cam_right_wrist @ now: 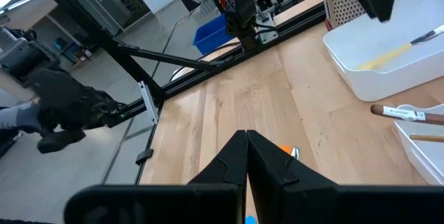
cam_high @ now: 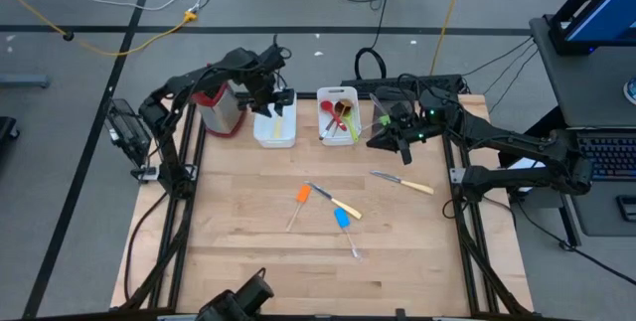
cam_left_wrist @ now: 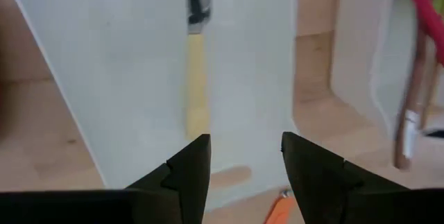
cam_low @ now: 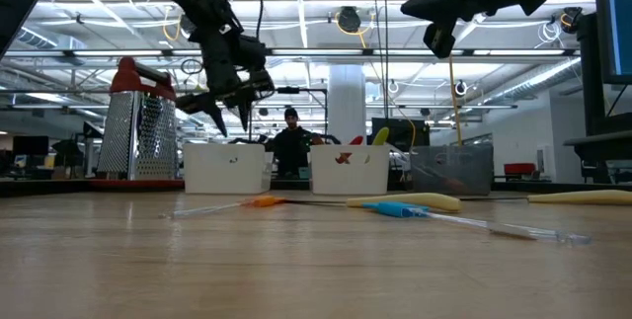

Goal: Pick & Place Kitchen Items
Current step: Put the right yellow knife into the left white bin

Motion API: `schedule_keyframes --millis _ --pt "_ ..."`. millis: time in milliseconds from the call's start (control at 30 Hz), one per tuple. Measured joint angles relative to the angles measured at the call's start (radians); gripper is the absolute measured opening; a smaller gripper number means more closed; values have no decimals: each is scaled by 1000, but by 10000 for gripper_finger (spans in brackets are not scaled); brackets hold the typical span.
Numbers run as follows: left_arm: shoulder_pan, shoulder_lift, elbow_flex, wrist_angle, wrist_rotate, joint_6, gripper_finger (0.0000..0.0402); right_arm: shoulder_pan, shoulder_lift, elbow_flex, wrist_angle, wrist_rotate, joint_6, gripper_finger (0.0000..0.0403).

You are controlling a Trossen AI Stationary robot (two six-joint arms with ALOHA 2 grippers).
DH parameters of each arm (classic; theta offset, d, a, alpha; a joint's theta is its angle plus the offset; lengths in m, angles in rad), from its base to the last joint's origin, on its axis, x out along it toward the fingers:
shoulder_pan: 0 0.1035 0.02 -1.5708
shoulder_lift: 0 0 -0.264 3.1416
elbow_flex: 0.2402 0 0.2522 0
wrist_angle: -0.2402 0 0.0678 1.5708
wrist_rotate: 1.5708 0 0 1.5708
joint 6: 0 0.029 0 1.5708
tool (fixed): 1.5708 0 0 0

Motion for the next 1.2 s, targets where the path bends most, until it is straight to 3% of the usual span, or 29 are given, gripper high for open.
schedule_keyframes --millis 200,500,1000,1200 --pt "-64 -93 0 17 -31 71 184 0 0 0 -24 0 0 0" --pt "-303 -221 0 48 -185 61 184 0 0 -1 -62 0 -20 0" --pt "-681 -226 0 254 -387 -38 184 0 0 -1 -111 0 -27 0" --pt "-780 -226 -11 264 -492 71 184 0 0 -1 -110 0 -26 0"
